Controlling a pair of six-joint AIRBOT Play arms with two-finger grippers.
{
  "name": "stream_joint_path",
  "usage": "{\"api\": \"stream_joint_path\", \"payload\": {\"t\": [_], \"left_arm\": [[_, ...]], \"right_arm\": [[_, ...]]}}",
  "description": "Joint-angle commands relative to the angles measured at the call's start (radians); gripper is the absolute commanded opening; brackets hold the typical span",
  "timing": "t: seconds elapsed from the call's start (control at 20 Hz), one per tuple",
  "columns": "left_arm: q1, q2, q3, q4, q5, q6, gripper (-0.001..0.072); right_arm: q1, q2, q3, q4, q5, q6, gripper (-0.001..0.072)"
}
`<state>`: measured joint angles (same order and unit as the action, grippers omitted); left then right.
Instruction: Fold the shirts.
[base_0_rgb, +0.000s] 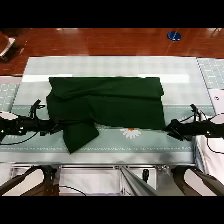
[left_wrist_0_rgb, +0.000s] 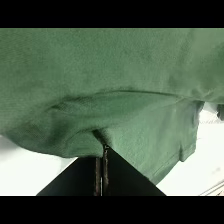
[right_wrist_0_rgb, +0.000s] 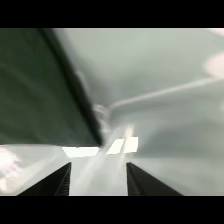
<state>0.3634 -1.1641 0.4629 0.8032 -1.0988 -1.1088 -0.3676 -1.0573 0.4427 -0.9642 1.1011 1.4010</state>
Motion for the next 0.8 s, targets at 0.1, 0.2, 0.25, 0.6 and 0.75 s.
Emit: {"api": "stream_joint_path", "payload": {"t": [0.1, 0.2, 0.25, 0.6, 0.75], "left_arm": [[0.000, 0.000, 0.001, 0.000, 0.008, 0.001, 0.0019], [-0.001, 0.000, 0.000, 0.000, 0.017, 0.001, 0.0018], [0.000, 0.000, 0.000, -0.004, 0.023, 0.001, 0.0018], [0.060, 0.106, 0.052, -0.016, -0.133, 0.045, 0.0018], [0.105, 0.235, 0.008, 0.107, -0.160, -0.070, 0.0018]], "right_arm": [[0.004, -0.153, 0.062, 0.209, -0.112, -0.059, 0.0407], [0.045, -0.197, 0.094, 0.223, -0.111, -0.070, 0.0406], [0.082, -0.216, 0.109, 0.223, -0.111, -0.070, 0.0387], [0.091, -0.088, 0.197, 0.132, 0.084, -0.156, 0.0021], [-0.050, 0.121, 0.132, -0.016, 0.169, -0.152, 0.0021]]}}
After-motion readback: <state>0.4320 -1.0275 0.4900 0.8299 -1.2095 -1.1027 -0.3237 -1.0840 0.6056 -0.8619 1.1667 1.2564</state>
